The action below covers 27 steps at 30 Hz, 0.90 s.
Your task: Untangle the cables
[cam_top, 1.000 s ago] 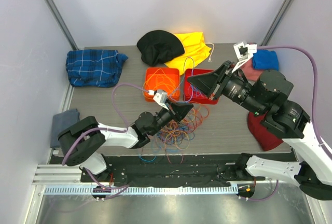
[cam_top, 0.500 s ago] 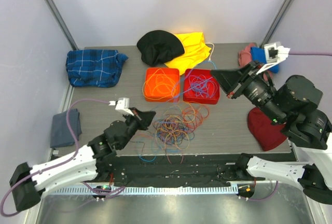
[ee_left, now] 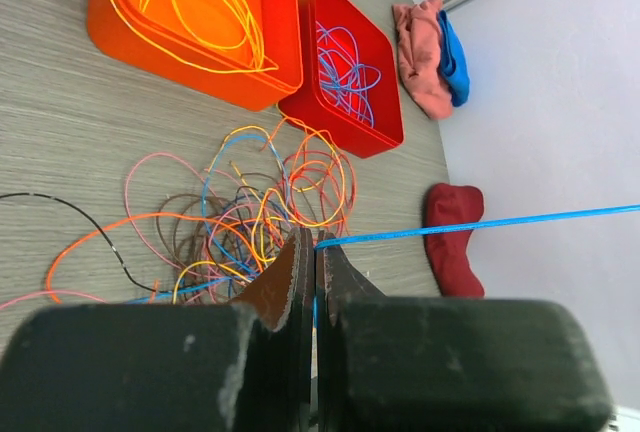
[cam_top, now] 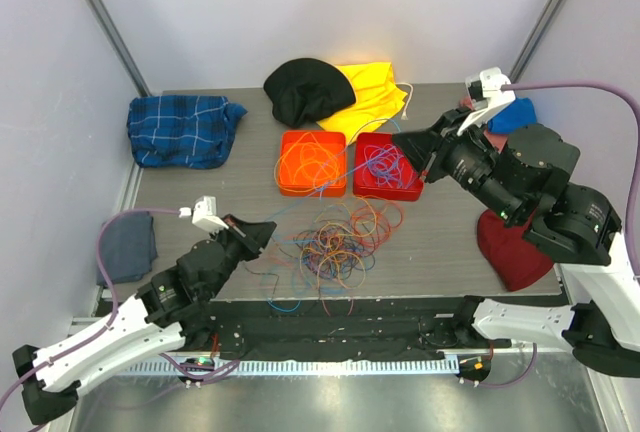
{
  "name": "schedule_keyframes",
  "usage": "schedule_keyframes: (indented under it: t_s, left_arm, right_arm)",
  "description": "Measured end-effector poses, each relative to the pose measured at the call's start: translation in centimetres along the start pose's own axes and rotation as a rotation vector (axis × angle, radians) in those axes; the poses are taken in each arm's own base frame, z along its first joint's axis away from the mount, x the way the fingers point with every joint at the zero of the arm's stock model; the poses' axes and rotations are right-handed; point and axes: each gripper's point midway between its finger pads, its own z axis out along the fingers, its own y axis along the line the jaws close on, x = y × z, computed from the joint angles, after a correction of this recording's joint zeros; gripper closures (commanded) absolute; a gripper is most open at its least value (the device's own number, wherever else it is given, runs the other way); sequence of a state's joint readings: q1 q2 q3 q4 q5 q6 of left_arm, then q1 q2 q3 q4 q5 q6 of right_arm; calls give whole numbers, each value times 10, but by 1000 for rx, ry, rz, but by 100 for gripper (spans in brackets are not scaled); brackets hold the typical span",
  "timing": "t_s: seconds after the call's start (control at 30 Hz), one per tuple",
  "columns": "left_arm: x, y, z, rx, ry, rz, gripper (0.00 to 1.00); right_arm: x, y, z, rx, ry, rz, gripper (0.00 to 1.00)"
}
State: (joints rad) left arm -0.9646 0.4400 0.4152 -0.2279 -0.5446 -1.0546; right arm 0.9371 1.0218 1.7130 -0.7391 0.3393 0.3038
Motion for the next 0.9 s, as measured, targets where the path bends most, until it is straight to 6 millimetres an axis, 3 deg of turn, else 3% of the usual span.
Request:
schedule_keyframes:
  t_s: [0.2, 0.33, 0.47, 0.53, 0.63, 0.9]
  left_arm:
    - [-1, -2, -2, -7, 12, -5, 100]
    - [-13, -8, -6, -18, -1, 47, 100]
    - [-36, -22, -7, -35, -40, 131, 100]
    - [-50, -31, -6, -54, -65, 186, 100]
    - [-69, -48, -3, -67, -91, 255, 100]
    - [-117, -120, 4, 4, -166, 363, 100]
  right_arm:
    - [0, -4, 1, 17, -4, -15, 99]
    - [-1, -8, -1, 33, -22, -11, 98]
    - [-10, -11, -6, 39, -66, 8, 81]
    - [-16, -13, -10, 42, -99, 28, 67]
    - [-20, -15, -13, 44, -133, 55, 57]
    - [0, -14, -6, 27, -104, 79, 56]
